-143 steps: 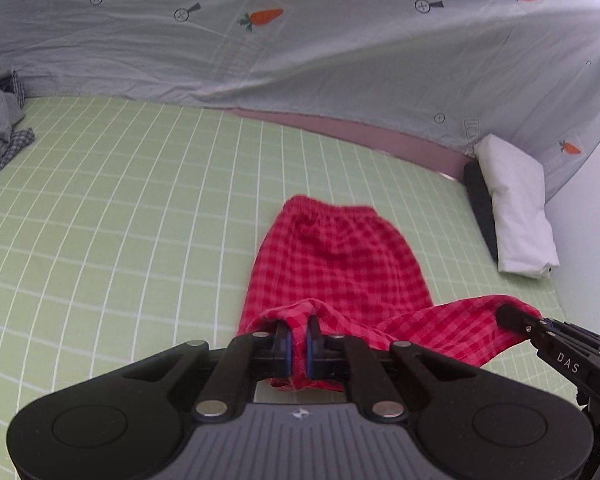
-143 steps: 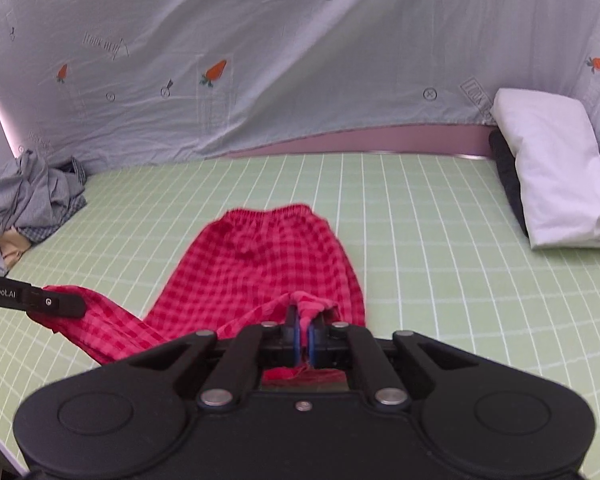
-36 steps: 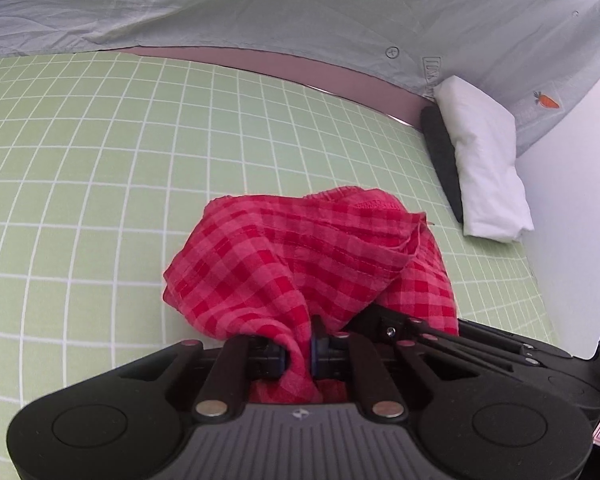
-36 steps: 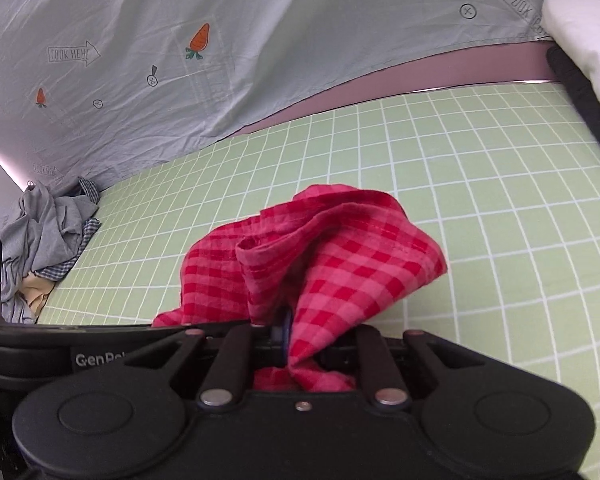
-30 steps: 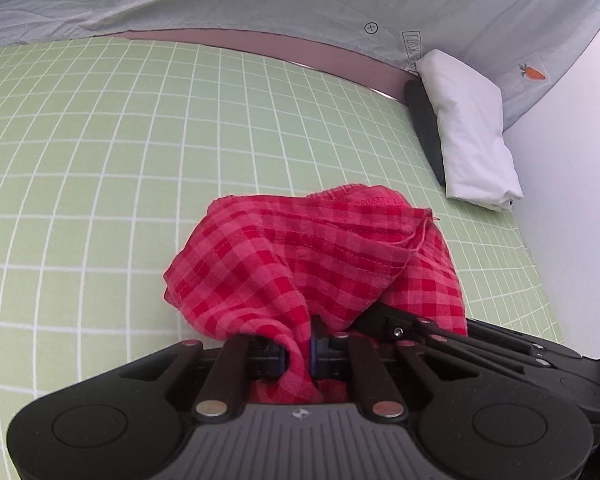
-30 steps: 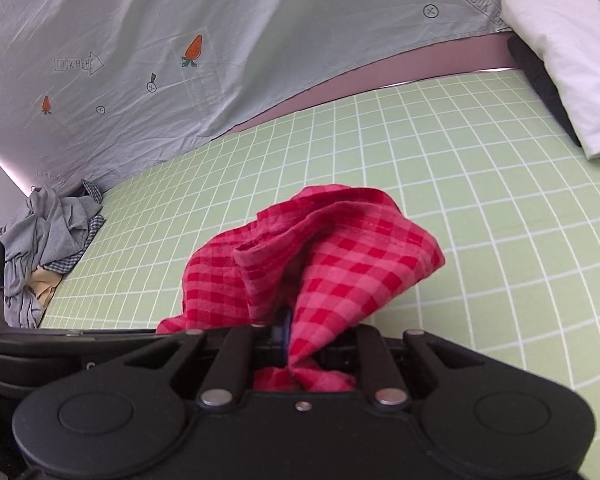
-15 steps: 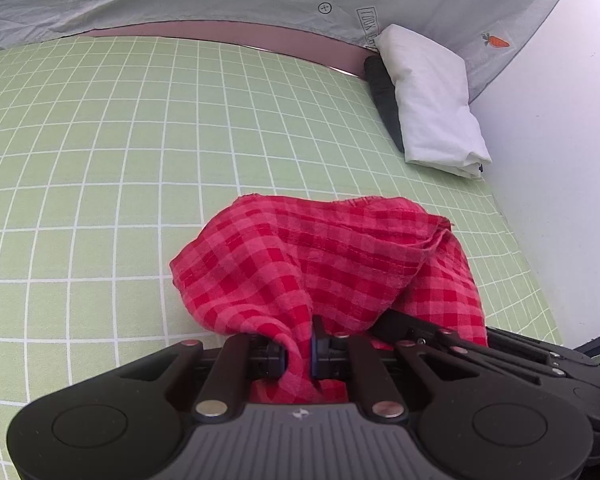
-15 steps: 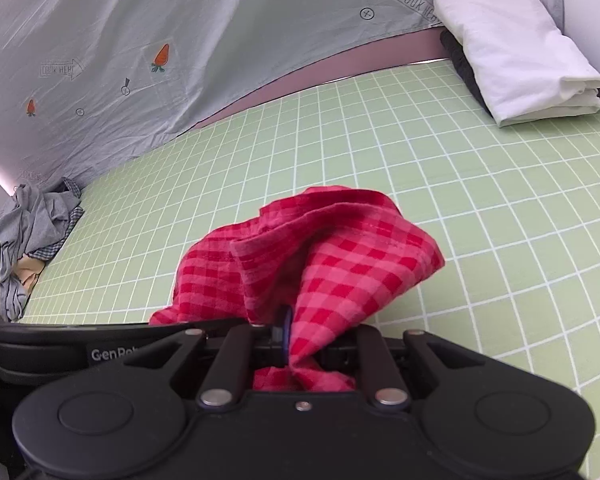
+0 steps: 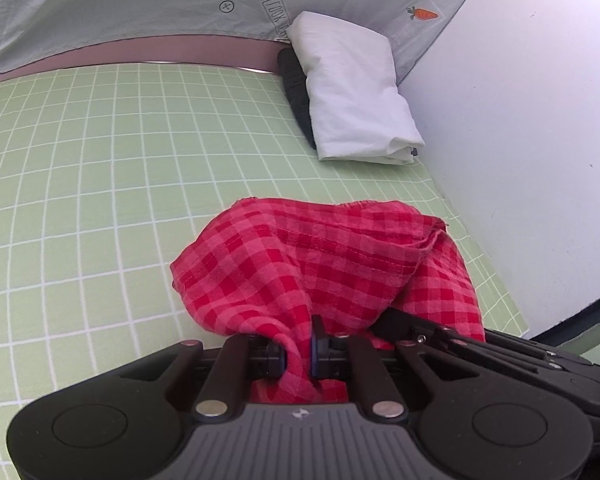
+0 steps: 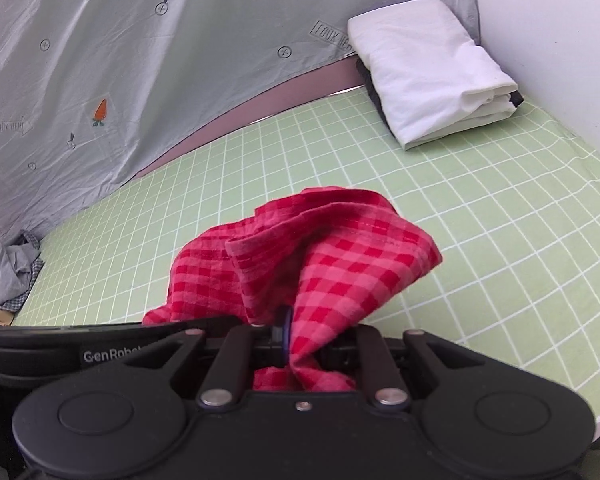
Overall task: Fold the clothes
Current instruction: 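Lift the folded shorts with both grippers and carry them toward the white pillow, then lower the shorts onto the white pillow and open both grippers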
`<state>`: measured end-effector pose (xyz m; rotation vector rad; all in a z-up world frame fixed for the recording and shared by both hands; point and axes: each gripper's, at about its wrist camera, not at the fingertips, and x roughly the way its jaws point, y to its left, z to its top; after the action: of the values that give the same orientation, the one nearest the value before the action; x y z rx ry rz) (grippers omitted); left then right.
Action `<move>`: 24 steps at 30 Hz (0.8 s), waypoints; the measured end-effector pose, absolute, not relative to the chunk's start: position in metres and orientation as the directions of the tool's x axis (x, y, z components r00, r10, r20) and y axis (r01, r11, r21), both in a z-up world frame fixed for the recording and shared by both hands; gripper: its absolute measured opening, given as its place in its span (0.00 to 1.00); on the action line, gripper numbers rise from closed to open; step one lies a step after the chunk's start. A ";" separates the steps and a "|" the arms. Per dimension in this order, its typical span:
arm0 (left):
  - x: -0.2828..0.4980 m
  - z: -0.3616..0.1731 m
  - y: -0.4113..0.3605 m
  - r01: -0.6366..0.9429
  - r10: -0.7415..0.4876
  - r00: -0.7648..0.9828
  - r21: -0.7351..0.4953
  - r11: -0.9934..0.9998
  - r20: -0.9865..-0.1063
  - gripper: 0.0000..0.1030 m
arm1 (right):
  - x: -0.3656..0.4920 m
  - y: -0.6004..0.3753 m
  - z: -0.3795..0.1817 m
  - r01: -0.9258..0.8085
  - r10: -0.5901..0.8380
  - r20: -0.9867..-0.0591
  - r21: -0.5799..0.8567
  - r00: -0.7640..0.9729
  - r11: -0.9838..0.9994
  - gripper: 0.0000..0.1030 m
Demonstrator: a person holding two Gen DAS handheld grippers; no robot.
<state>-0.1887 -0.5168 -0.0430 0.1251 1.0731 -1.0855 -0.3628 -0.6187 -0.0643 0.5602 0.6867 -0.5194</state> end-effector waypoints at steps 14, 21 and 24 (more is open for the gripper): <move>-0.194 0.004 -0.726 0.802 -0.748 0.146 -0.365 0.472 -0.648 0.12 | -0.377 -0.832 -0.025 0.560 -0.348 -0.557 0.267 0.754 0.784 0.13; -0.134 0.028 -0.815 0.806 -0.786 0.169 -0.375 0.458 -0.595 0.12 | -0.346 -0.927 0.013 0.577 -0.417 -0.457 0.296 0.785 0.761 0.10; -0.105 0.023 -0.846 0.823 -0.786 0.199 -0.336 0.458 -0.585 0.16 | -0.325 -0.960 0.018 0.583 -0.441 -0.424 0.307 0.791 0.752 0.09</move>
<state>-0.1055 -0.8456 0.0230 0.0555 0.7819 -1.1262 -0.3250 -0.9601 0.0181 0.4438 0.3385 -0.5709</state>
